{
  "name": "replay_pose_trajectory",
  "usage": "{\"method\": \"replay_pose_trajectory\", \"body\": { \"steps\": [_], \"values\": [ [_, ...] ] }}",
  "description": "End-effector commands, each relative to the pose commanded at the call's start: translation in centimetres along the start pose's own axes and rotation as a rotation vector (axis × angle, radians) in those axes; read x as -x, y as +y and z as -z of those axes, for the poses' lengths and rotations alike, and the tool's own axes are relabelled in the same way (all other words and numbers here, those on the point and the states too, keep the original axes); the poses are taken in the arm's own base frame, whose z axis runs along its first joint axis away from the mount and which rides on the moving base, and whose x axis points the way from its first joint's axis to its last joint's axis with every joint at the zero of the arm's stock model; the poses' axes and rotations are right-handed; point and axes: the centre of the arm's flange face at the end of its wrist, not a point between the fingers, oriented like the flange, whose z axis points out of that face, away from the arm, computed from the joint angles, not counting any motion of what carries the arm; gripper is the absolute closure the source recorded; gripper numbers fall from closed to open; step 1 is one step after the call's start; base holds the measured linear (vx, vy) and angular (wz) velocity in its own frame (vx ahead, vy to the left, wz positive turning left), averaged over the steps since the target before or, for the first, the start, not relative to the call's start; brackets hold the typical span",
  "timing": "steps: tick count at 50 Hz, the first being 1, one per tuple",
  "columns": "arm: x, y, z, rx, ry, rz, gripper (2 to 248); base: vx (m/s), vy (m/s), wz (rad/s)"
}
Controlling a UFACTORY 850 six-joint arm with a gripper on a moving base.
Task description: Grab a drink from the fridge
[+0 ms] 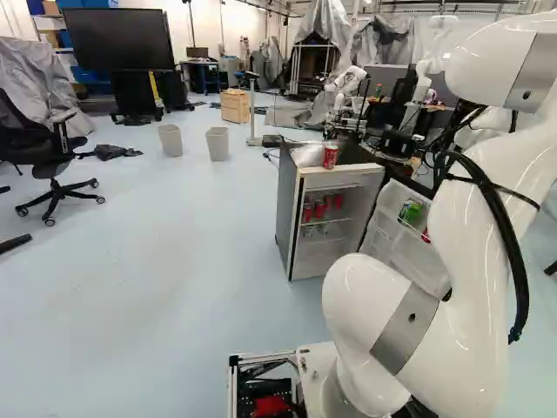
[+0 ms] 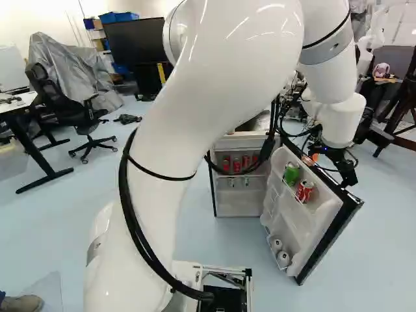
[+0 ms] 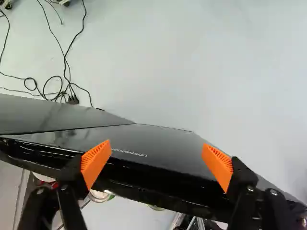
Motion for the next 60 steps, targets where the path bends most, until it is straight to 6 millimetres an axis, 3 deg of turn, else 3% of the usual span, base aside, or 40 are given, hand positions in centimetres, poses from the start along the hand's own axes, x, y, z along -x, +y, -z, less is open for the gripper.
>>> {"method": "replay_pose_trajectory", "body": {
  "steps": [60],
  "values": [
    [2.4,2.7,1.1,0.04,-0.144,0.021,3,0.0,0.0,0.0]
  ]
}}
